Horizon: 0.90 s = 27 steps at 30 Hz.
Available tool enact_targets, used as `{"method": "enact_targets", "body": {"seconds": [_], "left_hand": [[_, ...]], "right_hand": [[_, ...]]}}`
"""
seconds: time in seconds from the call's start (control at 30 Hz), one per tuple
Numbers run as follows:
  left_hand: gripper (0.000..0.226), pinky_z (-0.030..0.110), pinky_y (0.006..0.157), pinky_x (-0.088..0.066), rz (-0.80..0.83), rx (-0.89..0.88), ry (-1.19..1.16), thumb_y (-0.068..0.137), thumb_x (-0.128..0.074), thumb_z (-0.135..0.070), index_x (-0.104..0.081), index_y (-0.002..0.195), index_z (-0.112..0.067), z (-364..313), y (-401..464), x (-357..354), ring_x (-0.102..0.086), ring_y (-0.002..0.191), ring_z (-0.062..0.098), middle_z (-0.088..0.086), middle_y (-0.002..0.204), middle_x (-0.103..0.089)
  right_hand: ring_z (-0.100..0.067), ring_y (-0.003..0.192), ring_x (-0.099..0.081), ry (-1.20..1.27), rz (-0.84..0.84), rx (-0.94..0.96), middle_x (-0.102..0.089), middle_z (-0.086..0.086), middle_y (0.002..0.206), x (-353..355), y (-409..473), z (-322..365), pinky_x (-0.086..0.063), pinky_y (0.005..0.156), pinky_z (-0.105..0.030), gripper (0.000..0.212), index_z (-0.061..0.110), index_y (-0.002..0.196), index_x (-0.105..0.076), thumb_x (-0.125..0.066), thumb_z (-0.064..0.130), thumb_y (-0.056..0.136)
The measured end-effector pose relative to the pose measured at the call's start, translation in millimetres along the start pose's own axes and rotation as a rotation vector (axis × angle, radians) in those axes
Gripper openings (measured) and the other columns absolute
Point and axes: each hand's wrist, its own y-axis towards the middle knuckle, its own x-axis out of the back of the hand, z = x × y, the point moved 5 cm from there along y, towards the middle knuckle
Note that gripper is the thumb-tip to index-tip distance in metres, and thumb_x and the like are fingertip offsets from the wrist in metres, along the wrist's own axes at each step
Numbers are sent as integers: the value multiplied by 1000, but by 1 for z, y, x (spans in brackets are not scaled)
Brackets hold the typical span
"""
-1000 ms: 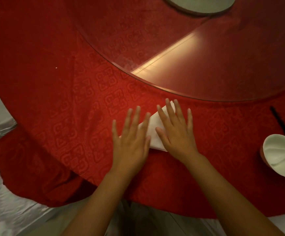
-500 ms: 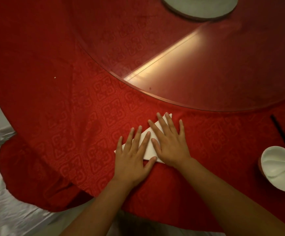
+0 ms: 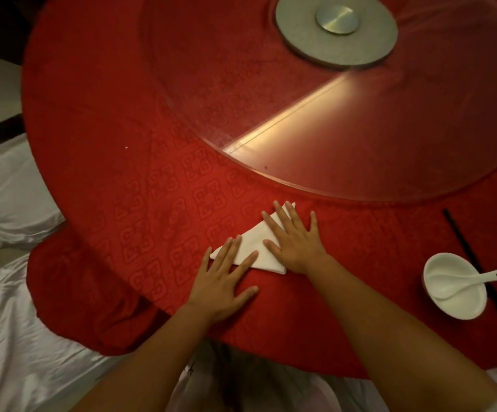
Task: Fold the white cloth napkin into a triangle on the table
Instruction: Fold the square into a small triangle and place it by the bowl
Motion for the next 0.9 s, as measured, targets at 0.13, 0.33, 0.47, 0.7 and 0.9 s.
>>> {"method": "enact_targets", "body": {"seconds": [0.13, 0.33, 0.47, 0.7, 0.9], "left_hand": [[71, 50, 109, 22, -14, -4, 12, 84, -10, -70, 15, 143, -41, -2, -4, 12, 22, 141, 19, -1, 153, 24], [54, 49, 113, -12, -252, 117, -211, 92, -40, -40, -34, 142, -21, -14, -24, 34, -8, 144, 20, 6, 156, -15], [30, 20, 95, -33, -449, 344, -586, 88, -56, -18, -59, 116, -8, -8, -31, 43, -48, 113, 21, 13, 124, -53], [23, 32, 76, -49, -239, 959, -1569, 90, -53, -11, -57, 110, 0, -3, -2, 23, -60, 92, 22, 13, 100, -64], [15, 23, 60, -43, -88, 1019, -1686, 88, -52, -6, -58, 79, -16, -4, 7, 19, -55, 76, 11, 2, 83, -59]], "right_hand": [[-21, 145, -2, -136, -11, 113, -12, -6, 157, 25, 6, 0, 6, 110, -61, 54, 28, 145, -16, -33, 38, 95], [-28, 124, -37, -190, 33, 161, -47, -10, 126, 55, 22, 7, -4, 111, -60, 40, 17, 122, -52, -55, 27, 83], [-28, 123, -35, -122, 109, 119, -49, -8, 122, 59, 25, 2, -11, 110, -58, 35, 20, 110, -61, -59, 31, 77], [-26, 109, -55, 7, 233, 33, -64, -2, 111, 52, 16, -8, -17, 105, -49, 30, 24, 107, -60, -57, 27, 77], [-26, 99, -55, 44, 244, 2, -60, -1, 91, 49, 8, -9, -21, 98, -45, 5, 27, 79, -54, -57, 25, 75]]}}
